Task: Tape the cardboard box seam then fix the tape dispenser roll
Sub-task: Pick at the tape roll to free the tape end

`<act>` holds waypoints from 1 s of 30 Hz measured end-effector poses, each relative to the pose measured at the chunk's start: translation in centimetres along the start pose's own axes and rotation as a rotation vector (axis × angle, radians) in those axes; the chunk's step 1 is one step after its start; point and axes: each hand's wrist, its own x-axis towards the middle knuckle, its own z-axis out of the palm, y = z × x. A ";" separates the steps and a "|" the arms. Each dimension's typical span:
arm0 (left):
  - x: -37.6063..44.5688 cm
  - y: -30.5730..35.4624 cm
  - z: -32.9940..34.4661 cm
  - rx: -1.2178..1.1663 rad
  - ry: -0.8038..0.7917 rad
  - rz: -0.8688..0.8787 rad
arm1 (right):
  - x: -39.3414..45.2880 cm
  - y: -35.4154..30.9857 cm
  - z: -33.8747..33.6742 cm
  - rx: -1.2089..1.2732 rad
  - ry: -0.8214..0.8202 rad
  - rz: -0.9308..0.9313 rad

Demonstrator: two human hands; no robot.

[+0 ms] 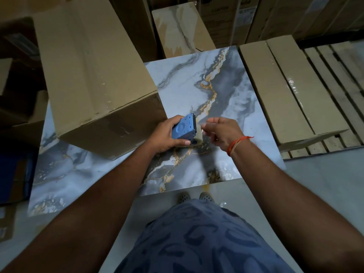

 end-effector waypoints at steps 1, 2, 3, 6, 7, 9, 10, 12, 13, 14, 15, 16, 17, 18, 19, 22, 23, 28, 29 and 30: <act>0.1 -0.1 -0.1 0.010 -0.006 0.001 | -0.1 0.0 0.3 -0.080 0.062 -0.096; 0.2 -0.1 -0.1 0.019 -0.014 0.005 | -0.2 0.1 0.6 -0.159 0.113 -0.180; 0.3 -0.2 0.0 0.026 -0.023 0.009 | -0.3 0.1 0.8 -0.229 0.155 -0.247; 0.6 -0.3 0.6 0.020 -0.044 0.022 | -0.4 0.0 0.9 -0.330 0.214 -0.375; 0.6 -0.3 0.8 0.014 -0.045 0.023 | -0.4 -0.1 0.9 -0.359 0.214 -0.402; 0.6 -0.1 1.3 0.011 -0.050 0.027 | -0.5 -0.3 0.7 -0.411 0.206 -0.432; 0.6 0.0 1.6 0.015 -0.054 0.029 | -0.6 -0.4 0.5 -0.421 0.198 -0.438; 0.4 0.4 2.0 0.020 -0.056 0.024 | -0.6 -0.4 0.1 -0.430 0.182 -0.434; 0.2 0.6 2.3 0.021 -0.050 0.019 | -0.5 -0.5 -0.2 -0.434 0.175 -0.428; 0.1 0.9 2.6 0.026 -0.042 0.013 | -0.4 -0.6 -0.4 -0.434 0.167 -0.420; 0.0 1.1 3.0 0.035 -0.030 0.010 | -0.3 -0.6 -0.6 -0.423 0.159 -0.407; -0.1 1.3 3.3 0.046 -0.012 0.012 | -0.2 -0.7 -0.7 -0.400 0.151 -0.392; -0.2 1.5 3.7 0.051 0.011 0.019 | 0.0 -0.6 -0.8 -0.371 0.144 -0.373; -0.3 1.7 4.2 0.054 0.041 0.025 | 0.1 -0.5 -0.9 -0.342 0.136 -0.354; -0.4 1.9 4.6 0.067 0.079 0.025 | 0.3 -0.3 -1.0 -0.317 0.123 -0.337; -0.6 2.5 5.5 0.125 0.201 -0.014 | 0.4 0.0 -1.2 -0.282 0.078 -0.323; -0.7 2.7 5.5 0.127 0.224 -0.018 | 0.4 -0.1 -1.3 -0.292 0.073 -0.341; -1.1 3.1 4.5 0.233 0.210 -0.011 | 0.6 -0.4 -2.0 -0.406 0.062 -0.456; -1.2 3.2 4.4 0.280 0.213 -0.011 | 0.6 -0.3 -2.2 -0.429 0.055 -0.467; -1.2 3.3 4.4 0.326 0.215 -0.006 | 0.6 -0.3 -2.2 -0.445 0.051 -0.479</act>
